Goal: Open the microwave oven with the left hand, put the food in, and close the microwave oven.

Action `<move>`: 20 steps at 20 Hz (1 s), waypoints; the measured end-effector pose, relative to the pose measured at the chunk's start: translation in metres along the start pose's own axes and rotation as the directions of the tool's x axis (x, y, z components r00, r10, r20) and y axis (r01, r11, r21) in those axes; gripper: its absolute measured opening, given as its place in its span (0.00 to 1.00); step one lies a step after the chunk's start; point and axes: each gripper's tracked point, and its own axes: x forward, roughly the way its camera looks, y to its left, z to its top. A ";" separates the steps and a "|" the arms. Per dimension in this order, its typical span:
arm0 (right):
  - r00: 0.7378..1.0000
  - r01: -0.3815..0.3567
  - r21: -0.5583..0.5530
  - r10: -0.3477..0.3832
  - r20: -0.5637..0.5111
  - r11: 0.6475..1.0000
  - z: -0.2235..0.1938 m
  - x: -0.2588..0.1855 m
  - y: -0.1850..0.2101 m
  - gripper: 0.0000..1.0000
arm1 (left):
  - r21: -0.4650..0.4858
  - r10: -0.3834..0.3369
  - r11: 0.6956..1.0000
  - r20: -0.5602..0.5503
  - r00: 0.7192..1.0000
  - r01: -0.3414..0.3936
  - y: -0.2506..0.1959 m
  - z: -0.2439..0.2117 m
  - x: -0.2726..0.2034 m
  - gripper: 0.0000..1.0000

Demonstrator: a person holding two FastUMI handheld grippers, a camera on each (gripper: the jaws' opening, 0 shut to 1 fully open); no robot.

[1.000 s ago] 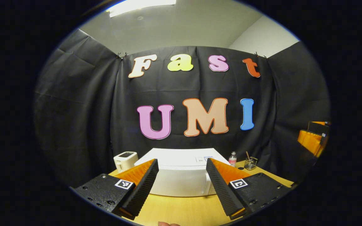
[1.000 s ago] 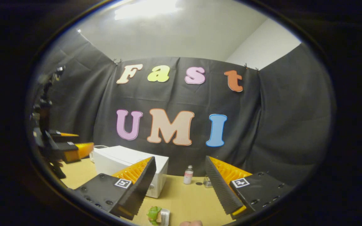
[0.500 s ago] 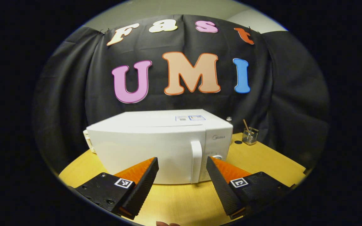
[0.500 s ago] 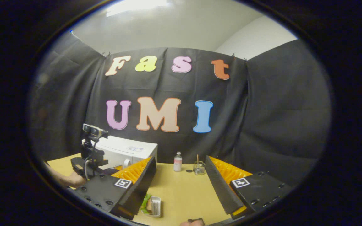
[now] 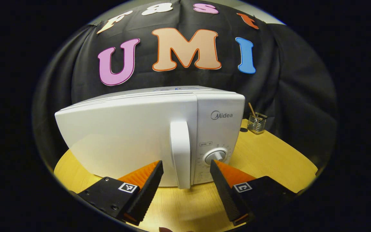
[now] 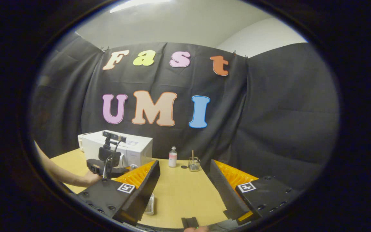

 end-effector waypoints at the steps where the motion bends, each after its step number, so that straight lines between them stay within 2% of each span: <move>1: 1.000 0.000 -0.006 0.000 0.002 1.000 0.002 0.000 0.000 0.96 | 0.000 0.012 1.000 0.009 1.000 -0.012 0.002 0.001 0.003 0.77; 2: 1.000 0.002 -0.008 -0.002 0.004 1.000 0.003 0.001 0.000 0.99 | 0.005 0.016 1.000 0.010 1.000 -0.016 0.003 0.001 0.004 0.65; 3: 1.000 0.004 -0.005 -0.004 0.004 1.000 0.003 0.000 0.000 0.99 | 0.011 0.029 1.000 -0.019 0.999 -0.029 0.005 -0.004 0.005 0.47; 6: 1.000 -0.019 0.005 0.019 -0.011 1.000 -0.004 0.000 0.011 0.97 | 0.010 0.036 0.999 -0.033 0.999 -0.036 0.010 -0.003 0.009 0.29; 8: 0.999 -0.030 -0.006 0.029 -0.018 1.000 -0.007 0.000 0.015 0.97 | 0.014 0.033 0.999 -0.038 0.999 -0.032 0.010 -0.002 0.007 0.27; 11: 0.999 -0.043 -0.021 0.042 -0.020 0.999 -0.008 -0.001 0.019 0.97 | -0.056 0.003 0.998 -0.096 0.995 -0.008 0.008 -0.007 0.006 0.18; 14: 0.998 -0.053 -0.010 0.053 -0.016 0.999 -0.007 0.001 0.023 0.97 | -0.047 -0.035 0.998 -0.135 0.990 0.029 0.009 -0.010 -0.007 0.09; 15: 0.998 -0.056 -0.009 0.056 -0.016 0.998 -0.007 0.002 0.025 0.97 | -0.086 -0.039 0.996 -0.153 0.988 0.026 0.010 -0.024 -0.026 0.05; 17: 0.999 -0.039 -0.019 0.039 0.000 0.999 -0.003 0.004 0.021 0.97 | -0.089 -0.037 0.996 -0.066 0.997 0.031 0.019 -0.027 -0.074 0.04; 18: 0.999 -0.041 -0.010 0.041 -0.003 0.999 -0.004 0.005 0.025 0.97 | -0.053 -0.038 0.998 -0.082 0.996 0.033 0.027 -0.039 -0.095 0.04; 20: 0.996 -0.087 0.011 0.088 -0.028 0.996 -0.016 0.010 0.046 0.97 | -0.077 -0.037 0.997 -0.126 0.991 0.028 0.048 -0.058 -0.135 0.04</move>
